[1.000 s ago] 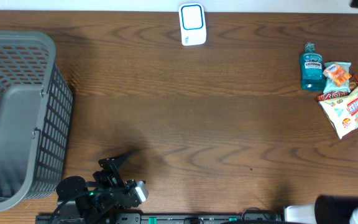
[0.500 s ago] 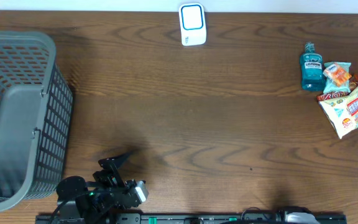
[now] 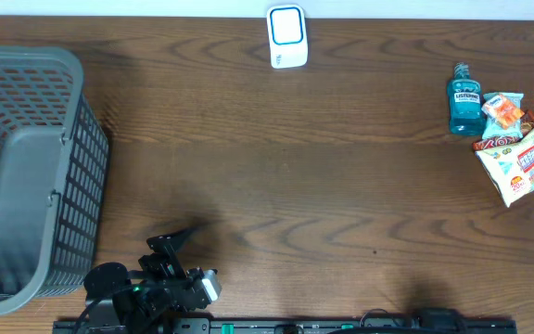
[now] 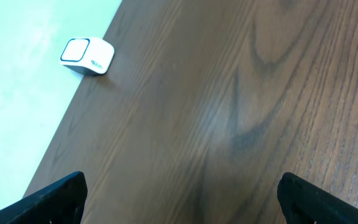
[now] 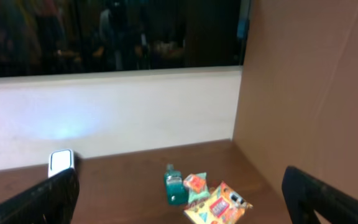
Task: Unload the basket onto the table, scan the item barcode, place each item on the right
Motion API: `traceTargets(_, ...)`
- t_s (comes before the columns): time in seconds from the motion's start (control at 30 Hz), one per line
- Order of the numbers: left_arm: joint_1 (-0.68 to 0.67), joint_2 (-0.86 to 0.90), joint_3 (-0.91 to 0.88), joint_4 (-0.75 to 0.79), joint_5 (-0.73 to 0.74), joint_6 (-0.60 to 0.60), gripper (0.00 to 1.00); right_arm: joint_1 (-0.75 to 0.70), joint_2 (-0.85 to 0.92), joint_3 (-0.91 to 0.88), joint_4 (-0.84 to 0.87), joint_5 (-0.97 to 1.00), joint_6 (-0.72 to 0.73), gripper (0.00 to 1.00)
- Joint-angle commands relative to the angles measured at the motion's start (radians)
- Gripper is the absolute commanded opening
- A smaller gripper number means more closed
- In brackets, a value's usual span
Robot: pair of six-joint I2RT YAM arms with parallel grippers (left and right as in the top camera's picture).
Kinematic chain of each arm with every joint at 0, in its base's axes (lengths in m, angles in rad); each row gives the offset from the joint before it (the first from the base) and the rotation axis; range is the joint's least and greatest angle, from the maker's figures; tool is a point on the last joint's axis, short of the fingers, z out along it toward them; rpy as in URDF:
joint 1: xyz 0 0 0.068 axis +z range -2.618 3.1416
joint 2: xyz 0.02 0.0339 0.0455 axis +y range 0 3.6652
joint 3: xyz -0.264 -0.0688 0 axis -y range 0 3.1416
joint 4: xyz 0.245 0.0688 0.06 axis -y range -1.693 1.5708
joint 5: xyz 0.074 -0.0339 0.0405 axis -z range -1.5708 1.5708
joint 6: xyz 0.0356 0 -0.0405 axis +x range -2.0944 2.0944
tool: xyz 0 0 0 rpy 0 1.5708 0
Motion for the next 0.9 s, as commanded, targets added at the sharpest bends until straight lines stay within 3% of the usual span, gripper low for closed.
traceTargets(0.0, 0.005, -0.004, 0.002, -0.003, 0.017, -0.016, 0.98, 0.000, -0.085, -0.218, 0.079, -0.027, 0.011, 0.99)
traceTargets(0.57, 0.005, -0.004, 0.002, -0.003, 0.016, -0.016, 0.98, -0.015, -0.571, -1.379, 0.920, -0.095, 0.021, 0.99)
traceTargets(0.77, 0.005, -0.004, 0.002, -0.003, 0.017, -0.016, 0.98, -0.072, -0.727, -1.684, 1.229, -0.213, 0.021, 0.99)
traceTargets(0.87, 0.005, -0.004, 0.002, -0.003, 0.016, -0.016, 0.98, -0.099, -0.723, -1.788, 1.357, -0.265, 0.022, 0.99)
